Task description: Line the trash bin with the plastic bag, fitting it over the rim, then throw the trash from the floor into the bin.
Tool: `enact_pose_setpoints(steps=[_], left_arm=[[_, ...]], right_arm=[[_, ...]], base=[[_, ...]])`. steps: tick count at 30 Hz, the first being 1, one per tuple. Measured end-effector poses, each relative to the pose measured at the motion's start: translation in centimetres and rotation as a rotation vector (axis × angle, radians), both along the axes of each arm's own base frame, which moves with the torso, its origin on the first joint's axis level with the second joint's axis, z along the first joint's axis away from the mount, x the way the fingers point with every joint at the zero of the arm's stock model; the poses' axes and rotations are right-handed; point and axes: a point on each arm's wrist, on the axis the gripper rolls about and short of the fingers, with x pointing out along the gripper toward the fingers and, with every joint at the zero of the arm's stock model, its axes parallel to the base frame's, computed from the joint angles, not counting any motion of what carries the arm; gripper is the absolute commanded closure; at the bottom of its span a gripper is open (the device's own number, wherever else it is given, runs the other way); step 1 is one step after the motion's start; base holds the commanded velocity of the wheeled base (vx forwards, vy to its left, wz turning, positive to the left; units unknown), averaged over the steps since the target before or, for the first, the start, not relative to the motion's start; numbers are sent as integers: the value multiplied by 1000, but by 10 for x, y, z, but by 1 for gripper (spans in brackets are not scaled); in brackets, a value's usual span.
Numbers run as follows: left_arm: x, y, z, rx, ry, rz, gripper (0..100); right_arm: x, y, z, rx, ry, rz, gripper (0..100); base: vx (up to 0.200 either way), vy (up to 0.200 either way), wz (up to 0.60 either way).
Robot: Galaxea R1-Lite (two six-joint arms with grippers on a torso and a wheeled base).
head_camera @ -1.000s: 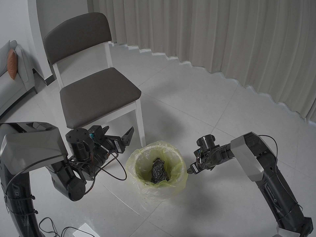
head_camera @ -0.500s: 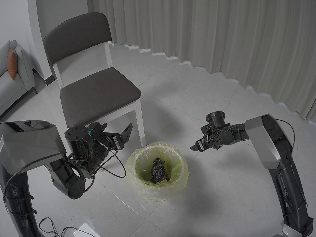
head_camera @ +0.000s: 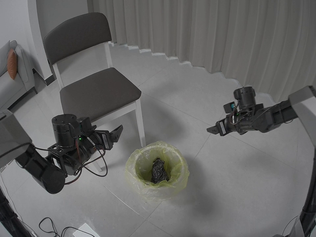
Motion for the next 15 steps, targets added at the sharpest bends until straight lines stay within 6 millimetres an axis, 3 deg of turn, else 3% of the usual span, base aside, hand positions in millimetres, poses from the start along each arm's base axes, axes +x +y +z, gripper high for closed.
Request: enact_pose_setpoints(steps=[8, 15], left_arm=[[-47, 18, 30, 26, 66, 1, 0], [-105, 38, 63, 24, 64, -10, 0]], right_arm=[[-87, -33, 68, 71, -105, -61, 0], [-171, -60, 105, 137, -212, -94, 0]], base=[[0, 0, 0], [0, 0, 0]])
